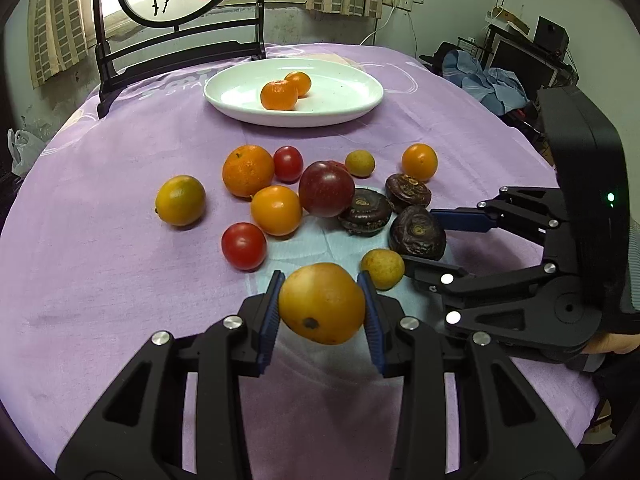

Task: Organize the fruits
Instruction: 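Carry both fruits over the white plate and open both tools to drop them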

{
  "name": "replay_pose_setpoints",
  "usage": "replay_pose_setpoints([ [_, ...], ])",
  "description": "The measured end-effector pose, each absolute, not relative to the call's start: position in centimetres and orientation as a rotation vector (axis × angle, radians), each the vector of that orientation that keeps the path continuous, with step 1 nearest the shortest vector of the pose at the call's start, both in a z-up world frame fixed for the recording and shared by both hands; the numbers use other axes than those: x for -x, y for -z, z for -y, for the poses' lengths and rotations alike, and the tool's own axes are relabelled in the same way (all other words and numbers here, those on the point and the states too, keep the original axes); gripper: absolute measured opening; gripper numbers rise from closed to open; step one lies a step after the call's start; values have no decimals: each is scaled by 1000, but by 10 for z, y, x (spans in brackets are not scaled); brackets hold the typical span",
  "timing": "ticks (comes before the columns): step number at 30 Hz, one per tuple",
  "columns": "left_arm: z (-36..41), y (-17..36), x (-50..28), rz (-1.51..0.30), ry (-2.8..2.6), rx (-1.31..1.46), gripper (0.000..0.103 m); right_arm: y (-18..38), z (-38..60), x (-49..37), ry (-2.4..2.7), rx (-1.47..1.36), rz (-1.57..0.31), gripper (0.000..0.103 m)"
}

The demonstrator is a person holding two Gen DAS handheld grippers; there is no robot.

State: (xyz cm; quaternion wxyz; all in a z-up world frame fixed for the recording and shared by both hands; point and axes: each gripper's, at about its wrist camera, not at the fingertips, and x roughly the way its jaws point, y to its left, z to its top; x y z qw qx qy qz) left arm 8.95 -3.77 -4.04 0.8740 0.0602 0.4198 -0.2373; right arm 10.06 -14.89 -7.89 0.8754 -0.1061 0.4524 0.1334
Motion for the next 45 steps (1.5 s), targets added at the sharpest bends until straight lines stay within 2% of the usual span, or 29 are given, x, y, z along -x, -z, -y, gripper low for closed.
replay_pose_setpoints([
  [1,38,40,-89,-877,494,-126,38,80,152,-102,-287,191,-953,47],
  [4,38,37,-87,-874,492,-131,38,79,158,-102,-286,150,-962,44],
  [8,37,29,-85,-856,495,-144,38,61,176,-91,-314,55,-913,44],
  [13,43,7,-82,-797,503,-180,38,13,199,-79,-336,28,-773,44],
  [21,66,-36,-138,-709,476,-194,38,-28,226,-128,-279,44,-659,44],
  [28,91,-36,-240,-766,407,-117,38,-7,225,-208,-244,63,-726,43],
  [36,102,18,-323,-898,281,-98,38,36,207,-267,-229,98,-859,43],
  [37,101,21,-326,-902,278,-91,41,39,206,-270,-230,92,-872,44],
  [38,100,21,-327,-886,278,-70,60,42,206,-273,-225,90,-885,44],
  [39,99,21,-329,-884,252,-68,71,44,205,-274,-220,91,-895,44],
  [40,98,21,-329,-881,243,-67,75,45,205,-274,-217,96,-899,44],
  [45,85,6,-314,-858,296,-18,75,41,214,-255,-220,66,-865,44],
])
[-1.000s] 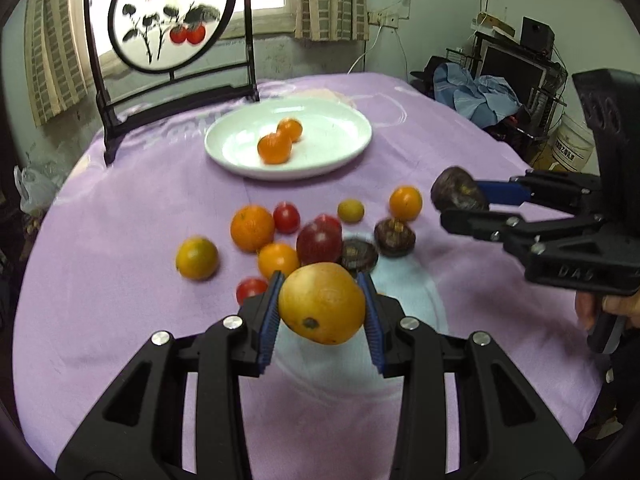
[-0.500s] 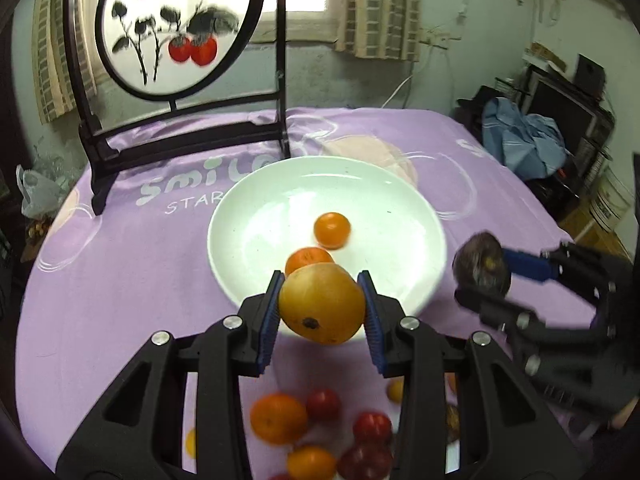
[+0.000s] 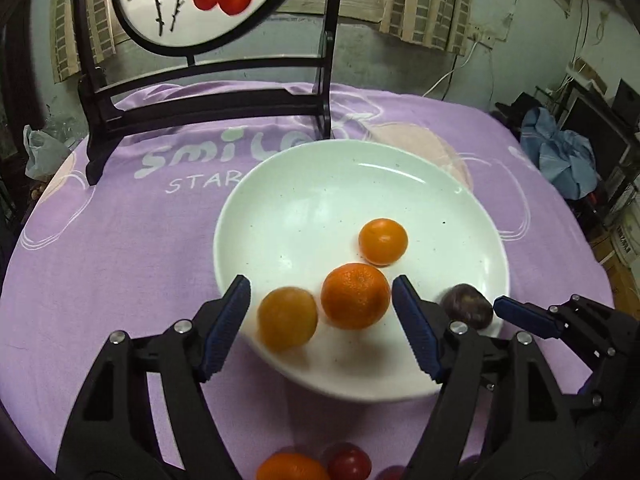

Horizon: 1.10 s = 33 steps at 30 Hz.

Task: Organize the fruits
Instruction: 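Carry both fruits over the white plate and open both tools to drop them, then grasp a red cherry tomato with the left tool while the right tool grasps a small yellow fruit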

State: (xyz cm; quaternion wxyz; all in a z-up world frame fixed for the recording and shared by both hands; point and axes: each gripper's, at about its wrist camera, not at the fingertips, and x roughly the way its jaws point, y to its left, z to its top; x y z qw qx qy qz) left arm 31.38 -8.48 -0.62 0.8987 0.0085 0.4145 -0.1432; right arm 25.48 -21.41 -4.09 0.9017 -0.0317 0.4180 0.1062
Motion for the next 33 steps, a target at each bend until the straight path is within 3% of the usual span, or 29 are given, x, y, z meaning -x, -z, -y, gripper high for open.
replay_pose_setpoints([
  [10,26,-5,-240,-835,284,-19,82,24,254,-178,-230,-74,-840,47],
  [19,10,10,-162,-827,297,-86,86,35,256,-114,-212,-73,-843,64],
  [33,17,41,-114,-864,343,-141,88,57,222,-68,-240,28,-893,65],
])
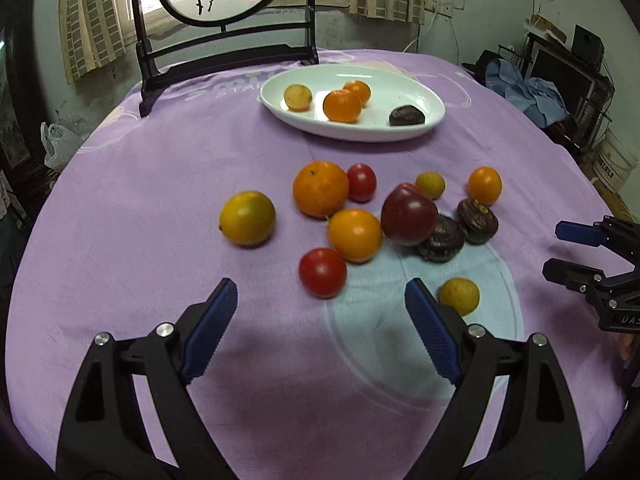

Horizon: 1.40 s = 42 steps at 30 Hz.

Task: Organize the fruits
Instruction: 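Grasp a red cherry tomato with the left tool while the right tool grasps a small yellow fruit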

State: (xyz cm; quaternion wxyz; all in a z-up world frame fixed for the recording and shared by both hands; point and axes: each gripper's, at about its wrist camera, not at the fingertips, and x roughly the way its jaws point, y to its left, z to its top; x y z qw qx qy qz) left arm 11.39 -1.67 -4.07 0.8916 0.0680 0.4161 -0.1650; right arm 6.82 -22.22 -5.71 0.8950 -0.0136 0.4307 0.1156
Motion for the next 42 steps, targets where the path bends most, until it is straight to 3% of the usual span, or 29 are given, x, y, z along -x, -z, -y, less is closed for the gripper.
replay_pose_setpoints([
  [12,29,57,-127,-885,349,-156,85,59,221,-66,-281,9,-894,65],
  [15,30,59,-131,-895,357,-147,74,57,220,-65,-282,15,-892,65],
  [20,31,65,-142,-909,358,-134,34,54,214,-63,-297,29,-898,65],
  [21,30,65,-144,-908,354,-134,30,53,211,-63,-306,35,-900,65],
  [37,18,62,-140,-897,425,-53,29,71,126,-93,-394,166,-967,65],
  [38,18,63,-141,-899,424,-53,29,72,123,-95,-391,167,-966,63],
  [40,18,63,-141,-903,424,-51,29,75,119,-100,-393,164,-980,45],
  [42,18,63,-141,-905,427,-53,29,79,117,-103,-390,165,-984,41],
])
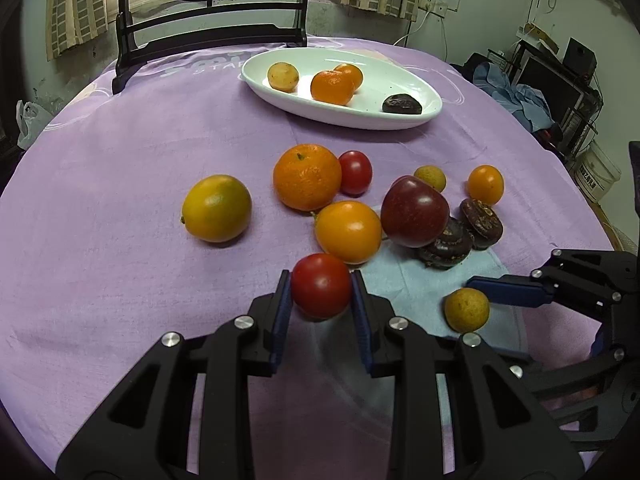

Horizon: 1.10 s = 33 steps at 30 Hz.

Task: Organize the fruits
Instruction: 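Grasp a red cherry tomato with the left tool while the right tool grasps a small yellow fruit, then lower both fruits into the white plate and open both tools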

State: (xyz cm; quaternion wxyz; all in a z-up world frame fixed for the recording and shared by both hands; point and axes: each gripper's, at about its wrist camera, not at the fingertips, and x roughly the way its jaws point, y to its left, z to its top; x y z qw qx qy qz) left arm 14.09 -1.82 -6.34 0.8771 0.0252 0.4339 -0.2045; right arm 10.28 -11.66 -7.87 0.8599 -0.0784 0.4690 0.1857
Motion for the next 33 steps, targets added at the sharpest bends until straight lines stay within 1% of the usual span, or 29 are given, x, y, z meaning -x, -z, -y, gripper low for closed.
replay_pose_setpoints([
  [1,18,64,-141,-906,429,-53,29,79,117,-102,-384,168,-973,37],
  [2,19,64,-141,-906,431,-54,29,79,118,-102,-376,167,-967,30],
  [4,19,64,-140,-907,432,-57,29,79,123,-102,-378,140,-961,27],
  [10,21,64,-139,-904,431,-66,29,67,147,-90,-362,82,-926,27],
  [15,25,51,-133,-871,414,-105,29,47,172,-78,-352,59,-878,27],
  [19,25,30,-129,-850,417,-113,29,21,194,-72,-352,21,-809,27],
  [22,27,2,-128,-809,428,-118,29,-2,207,-76,-328,20,-748,27],
  [27,35,-42,-148,-742,413,-106,29,-28,218,-99,-320,-8,-680,27],
  [30,43,-53,-171,-729,398,-114,29,-35,219,-117,-313,-7,-657,27],
  [33,53,-53,-199,-737,375,-118,29,-30,215,-144,-287,35,-650,27],
])
